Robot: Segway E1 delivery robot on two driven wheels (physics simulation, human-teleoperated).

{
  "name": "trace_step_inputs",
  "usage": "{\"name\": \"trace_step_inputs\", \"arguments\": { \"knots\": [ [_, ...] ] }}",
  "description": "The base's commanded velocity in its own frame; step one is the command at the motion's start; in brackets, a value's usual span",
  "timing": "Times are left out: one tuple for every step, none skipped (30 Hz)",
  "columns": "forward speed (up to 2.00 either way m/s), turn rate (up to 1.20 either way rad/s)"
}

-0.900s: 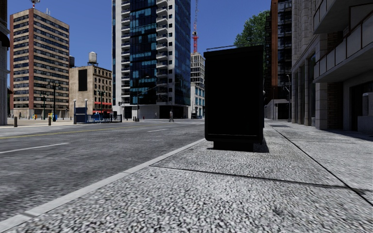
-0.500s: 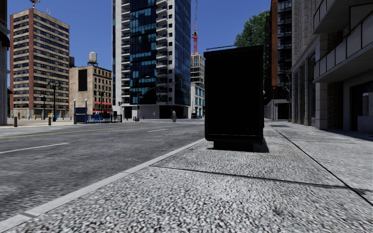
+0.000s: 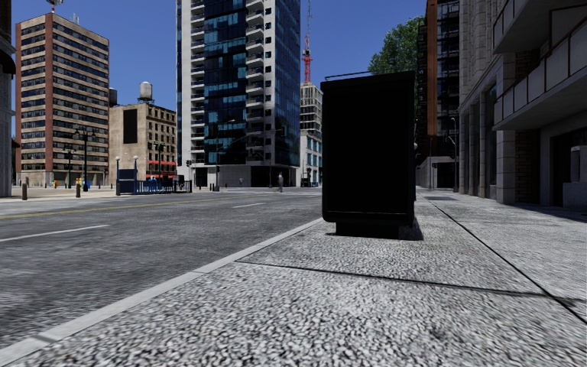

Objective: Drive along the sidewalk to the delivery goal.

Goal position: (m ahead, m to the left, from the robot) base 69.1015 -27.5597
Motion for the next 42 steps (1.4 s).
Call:
{"name": "trace_step_inputs", "arguments": {
  "knots": [
    [0.0, 0.0],
    [0.0, 0.0],
    [0.0, 0.0],
    [0.02, 0.0],
    [0.06, 0.0],
    [0.06, 0.0],
    [0.07, 0.0],
    [0.08, 0.0],
    [0.08, 0.0],
    [0.16, -0.34],
    [0.55, -0.44],
    [0.84, -0.47],
    [0.95, -0.48],
    [0.95, -0.48],
    [0.99, -0.48],
    [1.01, -0.48],
    [1.05, -0.48],
    [1.05, -0.48],
    [1.07, -0.49],
    [1.07, -0.57],
    [1.07, -0.68],
    [1.07, -0.68],
    [1.07, -0.73],
    [1.1, -0.74],
    [1.13, -0.74],
    [1.13, -0.74],
    [1.14, -0.75],
    [1.18, -0.75],
    [1.22, -0.75],
    [1.22, -0.75],
    [1.25, -0.75],
    [1.28, -0.75],
    [1.5, -0.75],
    [1.5, -0.75],
    [2.0, -0.75],
    [2.0, -0.75],
    [2.0, -0.74],
    [2.0, -0.74],
    [2.0, -0.73],
    [2.0, -0.73],
    [2.0, -0.73],
    [2.0, -0.73]
  ]
}}
